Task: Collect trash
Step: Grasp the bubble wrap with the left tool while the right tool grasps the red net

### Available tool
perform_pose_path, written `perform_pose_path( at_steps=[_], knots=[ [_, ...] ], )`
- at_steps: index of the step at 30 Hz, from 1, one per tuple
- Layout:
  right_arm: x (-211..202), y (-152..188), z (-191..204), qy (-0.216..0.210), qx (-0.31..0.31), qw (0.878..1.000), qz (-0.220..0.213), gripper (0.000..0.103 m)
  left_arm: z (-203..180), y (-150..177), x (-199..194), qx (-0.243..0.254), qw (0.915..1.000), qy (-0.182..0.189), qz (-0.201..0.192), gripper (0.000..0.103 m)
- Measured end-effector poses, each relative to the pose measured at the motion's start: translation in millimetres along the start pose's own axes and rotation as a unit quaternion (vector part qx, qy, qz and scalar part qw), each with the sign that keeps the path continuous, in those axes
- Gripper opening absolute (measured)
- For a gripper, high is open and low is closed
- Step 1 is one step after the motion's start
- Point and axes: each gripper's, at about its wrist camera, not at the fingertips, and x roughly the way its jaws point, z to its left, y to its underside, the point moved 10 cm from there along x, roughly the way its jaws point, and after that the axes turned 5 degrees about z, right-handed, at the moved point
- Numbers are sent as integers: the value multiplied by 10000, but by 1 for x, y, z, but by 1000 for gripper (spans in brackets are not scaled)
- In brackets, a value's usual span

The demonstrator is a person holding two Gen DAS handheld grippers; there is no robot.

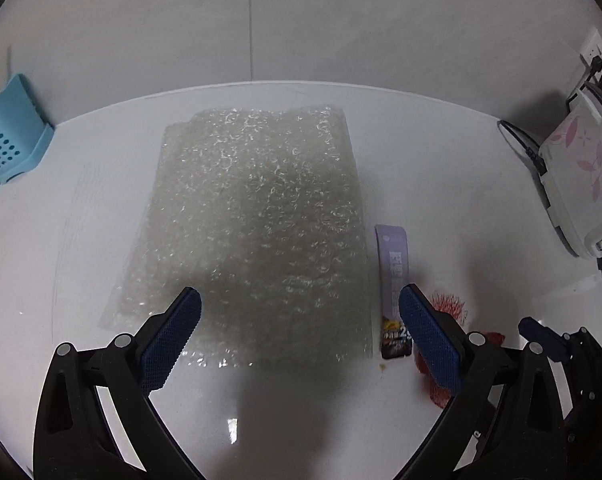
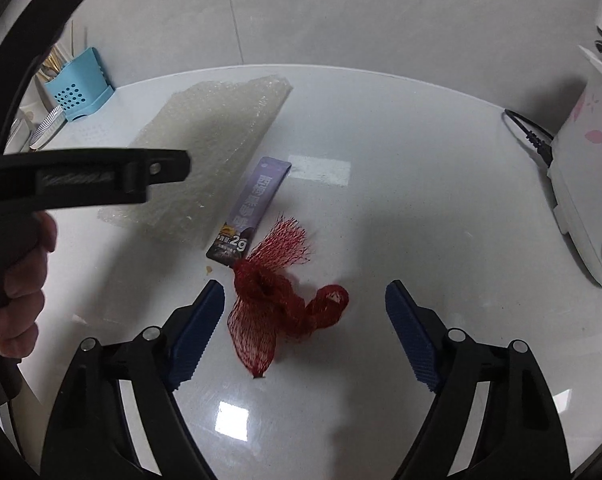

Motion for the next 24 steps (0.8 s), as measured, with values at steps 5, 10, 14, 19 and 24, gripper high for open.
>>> perform_pose_path(
  at_steps=[5,10,14,19,24],
  knots=[
    [14,-3,1,-33,-55,9998,177,75,-7,-15,29,74,9996,-134,232,97],
    [24,-1,0,-76,-71,9995,308,72,-2,-18,50,-119,9986,-187,470,96],
    [30,0,-3,-215,-16,9990,394,66,2,-20,54,-183,9984,-271,456,94],
    [32,0,-2,-310,-22,9988,383,55,7,-19,53,-262,9975,-408,516,82],
    [33,0,3,-413,-52,9985,367,38,13,-18,46,-401,9971,-386,518,43]
  ],
)
